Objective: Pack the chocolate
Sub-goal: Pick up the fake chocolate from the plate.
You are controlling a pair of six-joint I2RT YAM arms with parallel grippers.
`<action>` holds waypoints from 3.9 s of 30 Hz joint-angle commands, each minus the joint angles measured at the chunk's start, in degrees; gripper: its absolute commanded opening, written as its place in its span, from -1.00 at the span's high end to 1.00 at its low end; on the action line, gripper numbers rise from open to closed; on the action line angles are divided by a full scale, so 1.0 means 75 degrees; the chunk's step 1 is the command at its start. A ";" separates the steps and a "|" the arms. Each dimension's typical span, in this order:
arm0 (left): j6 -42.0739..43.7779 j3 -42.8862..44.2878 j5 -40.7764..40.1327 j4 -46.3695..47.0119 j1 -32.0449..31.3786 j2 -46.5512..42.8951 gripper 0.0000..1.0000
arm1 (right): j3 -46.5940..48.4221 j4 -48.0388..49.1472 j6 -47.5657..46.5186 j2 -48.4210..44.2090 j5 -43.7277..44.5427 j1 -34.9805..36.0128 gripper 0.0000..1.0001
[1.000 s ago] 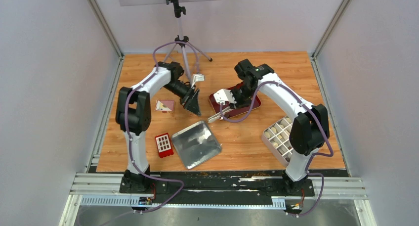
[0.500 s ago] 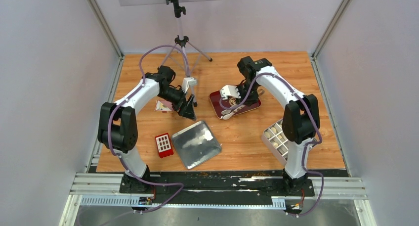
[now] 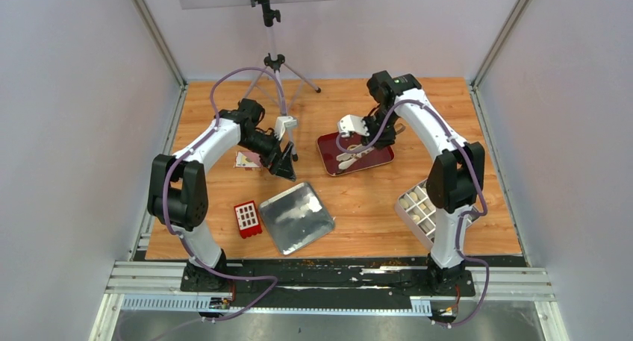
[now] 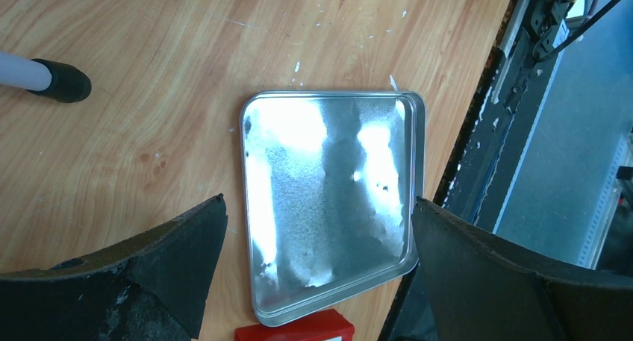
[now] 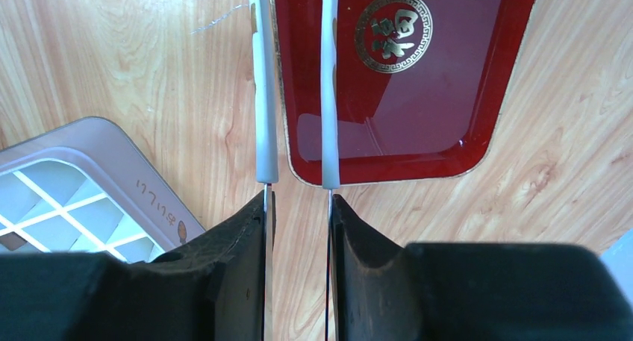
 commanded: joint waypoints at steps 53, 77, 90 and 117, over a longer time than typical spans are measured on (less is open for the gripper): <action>-0.0156 0.0011 0.0331 0.0214 0.0000 0.0001 -1.00 | 0.0751 0.0005 -0.0477 0.1456 0.1560 0.0429 0.60; -0.0096 0.0296 0.0350 0.0075 0.0000 0.0210 -1.00 | 0.0338 -0.0433 0.0264 -0.0293 0.1464 -0.0190 0.89; 0.0151 0.0147 -0.0037 0.0143 -0.0041 0.0294 -1.00 | -0.3429 -0.0554 0.0942 -0.4199 0.2567 -0.2614 0.88; -0.1061 -0.0777 0.0577 0.1762 -0.0139 0.0101 -1.00 | -0.5056 -0.0874 -0.1372 -0.6158 0.4676 -0.6479 0.86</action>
